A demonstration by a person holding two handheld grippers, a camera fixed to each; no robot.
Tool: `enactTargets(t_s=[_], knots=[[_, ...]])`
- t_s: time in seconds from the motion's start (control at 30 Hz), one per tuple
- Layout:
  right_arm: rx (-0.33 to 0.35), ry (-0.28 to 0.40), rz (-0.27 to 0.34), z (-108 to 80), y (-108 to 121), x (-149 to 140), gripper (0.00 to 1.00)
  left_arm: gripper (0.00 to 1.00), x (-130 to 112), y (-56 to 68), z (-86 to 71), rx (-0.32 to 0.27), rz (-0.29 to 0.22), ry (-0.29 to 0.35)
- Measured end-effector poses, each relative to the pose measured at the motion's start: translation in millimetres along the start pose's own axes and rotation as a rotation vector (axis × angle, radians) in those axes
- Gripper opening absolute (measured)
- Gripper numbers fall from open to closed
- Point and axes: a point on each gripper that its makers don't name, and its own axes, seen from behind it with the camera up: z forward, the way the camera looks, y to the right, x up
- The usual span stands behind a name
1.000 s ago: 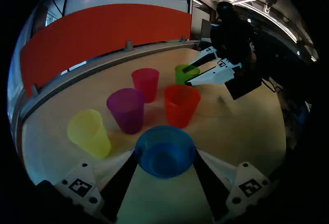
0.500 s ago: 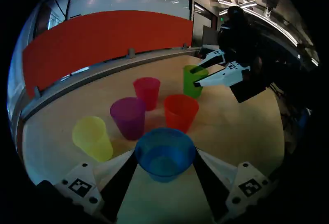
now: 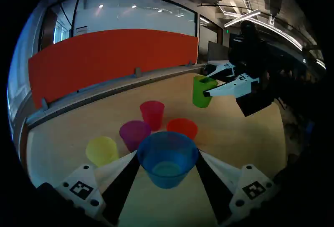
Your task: Pour water
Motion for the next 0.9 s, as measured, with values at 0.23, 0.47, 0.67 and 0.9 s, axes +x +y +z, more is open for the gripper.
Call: enactTargets(t_s=[0.23,0.47,0.67,0.9], knots=[[-0.004,0.064,-0.016,-20.1,-6.2,20.4,0.91,0.88,18.9,3.5,-13.0,0.018,0.002,0.054],[-0.004,0.136,-0.030,-39.5,-14.3,42.4,0.91,0.88,39.4,4.6,-25.5,0.037,0.011,0.103],[-0.003,0.187,-0.038,-51.0,-21.0,56.6,0.91,0.88,51.2,4.2,-33.7,0.049,0.018,0.133],[-0.007,0.243,-0.029,-61.1,-25.4,71.3,0.91,0.88,63.3,1.6,-39.7,0.063,0.015,0.166]])
